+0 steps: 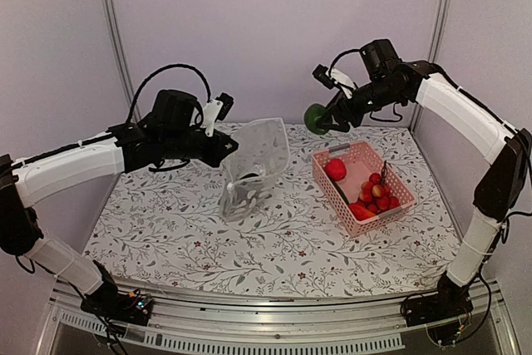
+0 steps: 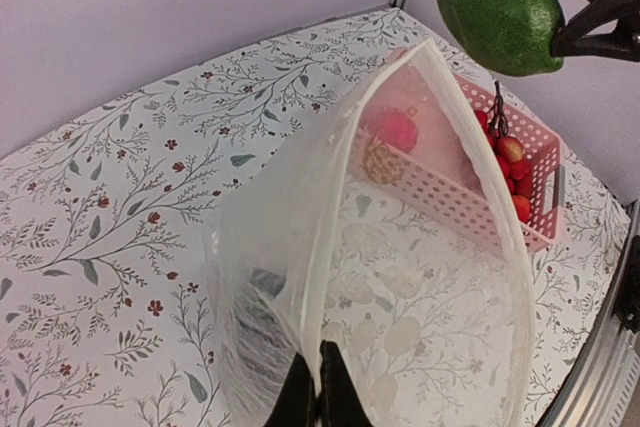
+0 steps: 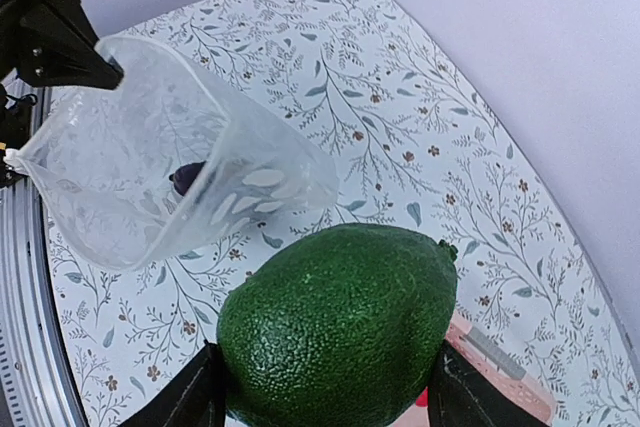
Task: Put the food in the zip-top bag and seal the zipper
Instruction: Place the fake fruit in the zipper food storage bag, then pass from the left arm to the right, then pass from the right arm to the left, then pick up the fake fruit from the bin.
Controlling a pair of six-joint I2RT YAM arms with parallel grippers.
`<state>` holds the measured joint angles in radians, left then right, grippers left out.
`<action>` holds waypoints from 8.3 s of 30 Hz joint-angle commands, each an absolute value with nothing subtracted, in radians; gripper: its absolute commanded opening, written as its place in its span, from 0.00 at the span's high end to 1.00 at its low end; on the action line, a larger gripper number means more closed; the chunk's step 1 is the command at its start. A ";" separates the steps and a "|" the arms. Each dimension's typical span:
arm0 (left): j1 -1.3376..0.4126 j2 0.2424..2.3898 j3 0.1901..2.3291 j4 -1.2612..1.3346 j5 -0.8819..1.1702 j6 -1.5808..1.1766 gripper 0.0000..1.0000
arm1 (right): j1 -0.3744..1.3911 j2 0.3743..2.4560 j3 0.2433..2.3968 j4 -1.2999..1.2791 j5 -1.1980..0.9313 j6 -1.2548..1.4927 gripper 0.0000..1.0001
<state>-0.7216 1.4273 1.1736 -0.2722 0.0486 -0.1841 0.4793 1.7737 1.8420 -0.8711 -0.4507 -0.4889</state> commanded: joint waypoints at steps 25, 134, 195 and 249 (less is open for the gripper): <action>-0.665 1.439 1.144 -0.211 0.182 -0.218 1.00 | 0.849 2.002 2.031 -0.785 -0.086 -0.525 0.40; -0.600 1.469 1.488 -0.899 0.148 -0.398 0.50 | 1.091 2.065 2.038 -0.667 -0.106 -0.747 1.00; -0.609 1.469 1.446 -0.849 0.151 -0.329 1.00 | 0.465 1.470 1.320 -0.713 -0.375 -0.522 0.55; -0.620 1.393 1.356 -0.763 0.195 -0.341 1.00 | 0.077 1.708 1.256 -0.574 -0.363 -0.339 0.99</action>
